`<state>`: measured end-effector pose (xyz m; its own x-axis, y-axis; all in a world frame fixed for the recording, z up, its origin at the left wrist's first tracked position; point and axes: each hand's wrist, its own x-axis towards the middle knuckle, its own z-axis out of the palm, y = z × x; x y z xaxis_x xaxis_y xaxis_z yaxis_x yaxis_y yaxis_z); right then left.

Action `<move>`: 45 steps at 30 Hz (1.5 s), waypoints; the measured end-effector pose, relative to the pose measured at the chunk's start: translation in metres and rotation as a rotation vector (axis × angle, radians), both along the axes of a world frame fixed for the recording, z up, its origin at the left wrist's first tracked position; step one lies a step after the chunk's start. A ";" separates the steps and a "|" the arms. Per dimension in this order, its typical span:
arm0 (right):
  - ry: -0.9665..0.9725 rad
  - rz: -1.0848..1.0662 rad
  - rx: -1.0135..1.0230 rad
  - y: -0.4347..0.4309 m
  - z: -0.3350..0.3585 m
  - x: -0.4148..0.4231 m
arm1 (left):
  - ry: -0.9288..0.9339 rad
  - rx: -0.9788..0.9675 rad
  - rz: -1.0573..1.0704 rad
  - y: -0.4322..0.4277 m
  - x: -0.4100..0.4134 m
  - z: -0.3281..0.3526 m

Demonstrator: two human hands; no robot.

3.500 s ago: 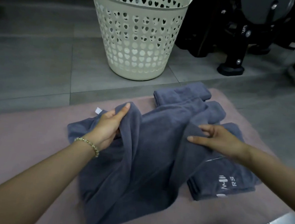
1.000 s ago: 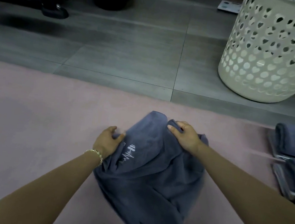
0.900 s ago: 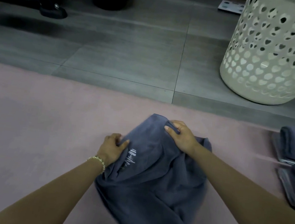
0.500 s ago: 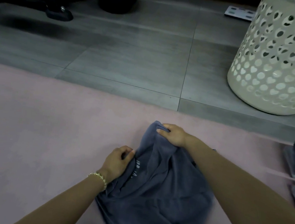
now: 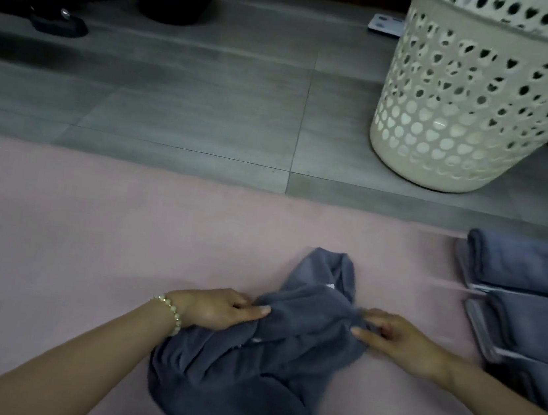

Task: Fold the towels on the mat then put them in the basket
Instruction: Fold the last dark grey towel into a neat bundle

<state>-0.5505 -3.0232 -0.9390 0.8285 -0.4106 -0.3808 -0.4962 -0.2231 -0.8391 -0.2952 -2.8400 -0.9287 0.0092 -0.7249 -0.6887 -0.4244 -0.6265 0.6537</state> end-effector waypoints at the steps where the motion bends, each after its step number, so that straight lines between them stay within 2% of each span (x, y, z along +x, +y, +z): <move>1: -0.012 -0.006 -0.035 0.002 -0.003 -0.013 | -0.033 0.060 -0.075 -0.007 -0.004 0.007; 4: -0.028 -0.019 -0.053 0.007 0.001 -0.034 | -0.190 0.148 -0.172 -0.033 -0.009 0.017; 6: -0.038 0.030 -0.055 0.013 0.015 -0.034 | -0.232 0.105 -0.101 -0.046 -0.016 0.016; 8: -0.054 0.124 -0.075 0.018 0.030 -0.030 | -0.191 0.026 0.032 -0.055 -0.026 0.011; 10: -0.028 0.231 0.002 0.023 0.042 -0.026 | -0.177 0.010 0.095 -0.058 -0.033 0.004; 12: 0.092 0.373 0.089 0.027 0.052 -0.020 | -0.124 0.059 0.035 -0.055 -0.038 0.000; 14: 0.214 0.508 0.085 0.031 0.055 -0.015 | -0.043 0.085 -0.034 -0.048 -0.039 -0.002; 15: 0.264 0.561 0.071 0.033 0.054 -0.012 | -0.027 0.037 -0.002 -0.045 -0.039 -0.004; 17: 0.309 0.608 0.047 0.039 0.052 -0.005 | -0.093 -0.156 0.227 -0.042 -0.033 -0.010; 19: 0.277 0.567 0.006 0.042 0.051 0.004 | -0.263 -0.289 0.406 -0.039 -0.023 -0.018; 20: 0.230 0.524 -0.022 0.042 0.050 0.010 | -0.303 -0.259 0.385 -0.038 -0.021 -0.019; 22: 0.109 0.394 -0.069 0.038 0.049 0.021 | -0.274 -0.115 0.271 -0.036 -0.025 -0.017; 24: -0.010 0.244 -0.100 0.030 0.046 0.031 | -0.206 -0.040 0.280 -0.033 -0.030 -0.018; 27: -0.086 -0.030 -0.074 0.016 0.027 0.038 | -0.168 -0.087 0.334 -0.031 -0.031 -0.018; 30: -0.115 -0.172 0.022 0.015 0.013 0.042 | -0.148 -0.099 0.330 -0.027 -0.034 -0.015; 33: 0.006 -0.161 0.216 0.019 0.011 0.045 | -0.135 -0.095 0.269 -0.020 -0.038 -0.011; 36: 0.067 -0.105 0.260 0.021 0.016 0.043 | -0.017 -0.060 0.268 -0.011 -0.036 -0.008; 42: -0.102 -0.106 0.198 0.021 0.045 0.025 | 0.251 -0.019 0.358 -0.004 -0.030 0.014; 45: -0.196 -0.051 0.079 0.014 0.064 0.016 | 0.387 -0.002 0.395 -0.003 -0.022 0.030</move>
<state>-0.5347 -3.0096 -0.8746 0.8686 -0.4296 -0.2471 -0.3309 -0.1317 -0.9344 -0.3173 -2.8434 -0.8987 0.0271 -0.7188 -0.6947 0.1137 -0.6882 0.7166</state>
